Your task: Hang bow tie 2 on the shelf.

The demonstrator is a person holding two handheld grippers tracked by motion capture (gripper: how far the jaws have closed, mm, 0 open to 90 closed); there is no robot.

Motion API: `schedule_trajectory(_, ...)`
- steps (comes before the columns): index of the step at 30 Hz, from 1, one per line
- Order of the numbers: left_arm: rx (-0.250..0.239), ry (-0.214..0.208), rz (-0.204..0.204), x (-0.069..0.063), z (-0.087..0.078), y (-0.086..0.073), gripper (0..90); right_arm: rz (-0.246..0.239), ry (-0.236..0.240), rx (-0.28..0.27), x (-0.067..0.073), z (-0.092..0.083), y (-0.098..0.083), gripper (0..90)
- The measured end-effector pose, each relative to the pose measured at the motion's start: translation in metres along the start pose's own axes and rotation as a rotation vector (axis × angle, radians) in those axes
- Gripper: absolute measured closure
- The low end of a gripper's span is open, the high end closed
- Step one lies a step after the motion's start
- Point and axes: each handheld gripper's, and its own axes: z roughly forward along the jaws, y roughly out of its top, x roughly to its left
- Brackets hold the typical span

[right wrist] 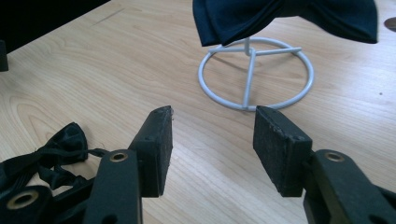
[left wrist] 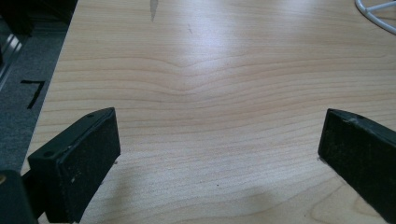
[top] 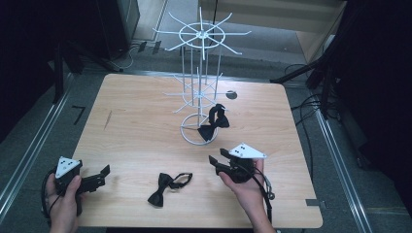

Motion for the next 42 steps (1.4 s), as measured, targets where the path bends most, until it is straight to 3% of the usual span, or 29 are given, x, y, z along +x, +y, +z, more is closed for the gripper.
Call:
schedule_trajectory(21,-0.012,-0.004,0.002,0.001,0.000,0.000,0.0,-0.013,0.046,0.060,0.020,0.024,-0.010,48.9)
schedule_trajectory(28,-0.013,0.008,0.000,0.002,0.001,0.001,0.0,-0.056,0.076,0.074,0.033,0.030,-0.012,49.0)
schedule_trajectory(42,-0.013,0.005,0.003,0.000,0.001,0.001,0.0,-0.077,0.111,0.120,0.048,0.043,-0.019,49.5)
